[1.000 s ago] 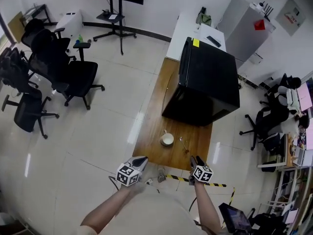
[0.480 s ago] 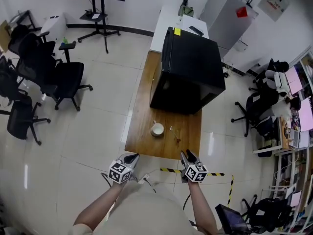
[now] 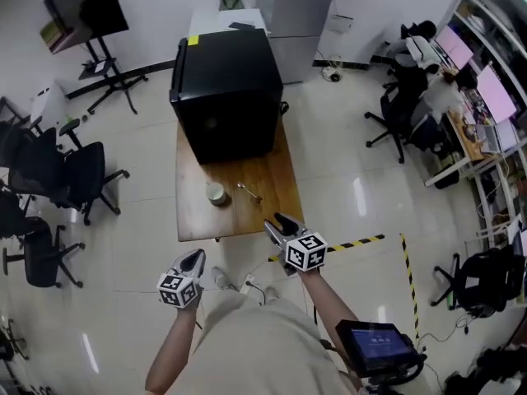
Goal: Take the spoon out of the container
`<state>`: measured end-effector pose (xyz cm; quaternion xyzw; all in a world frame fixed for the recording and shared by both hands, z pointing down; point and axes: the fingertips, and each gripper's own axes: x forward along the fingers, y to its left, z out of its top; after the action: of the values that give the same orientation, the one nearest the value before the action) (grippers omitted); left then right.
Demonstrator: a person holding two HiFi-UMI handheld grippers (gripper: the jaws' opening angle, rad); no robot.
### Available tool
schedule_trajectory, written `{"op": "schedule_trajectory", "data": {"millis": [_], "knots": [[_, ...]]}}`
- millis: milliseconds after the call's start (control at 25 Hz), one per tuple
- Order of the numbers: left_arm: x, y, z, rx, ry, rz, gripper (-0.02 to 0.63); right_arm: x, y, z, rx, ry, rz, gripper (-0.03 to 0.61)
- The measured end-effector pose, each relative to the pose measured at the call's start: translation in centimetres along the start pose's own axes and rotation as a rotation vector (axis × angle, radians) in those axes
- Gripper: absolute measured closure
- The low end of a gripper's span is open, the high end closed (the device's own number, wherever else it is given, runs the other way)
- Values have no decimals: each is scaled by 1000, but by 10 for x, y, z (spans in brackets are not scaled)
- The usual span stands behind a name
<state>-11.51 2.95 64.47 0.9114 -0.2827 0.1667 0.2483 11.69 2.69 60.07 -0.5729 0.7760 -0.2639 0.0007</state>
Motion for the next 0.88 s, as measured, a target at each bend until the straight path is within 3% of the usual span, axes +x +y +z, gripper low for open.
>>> {"op": "schedule_trajectory", "data": {"millis": [480,880], "knots": [[-15,-136,-37,-54,-67,51,627,-105,11,-4,-159,35,132,402],[-44,-152,-83,-102,-46,81,627,-131,10,-40,-202,94,96,430]]}}
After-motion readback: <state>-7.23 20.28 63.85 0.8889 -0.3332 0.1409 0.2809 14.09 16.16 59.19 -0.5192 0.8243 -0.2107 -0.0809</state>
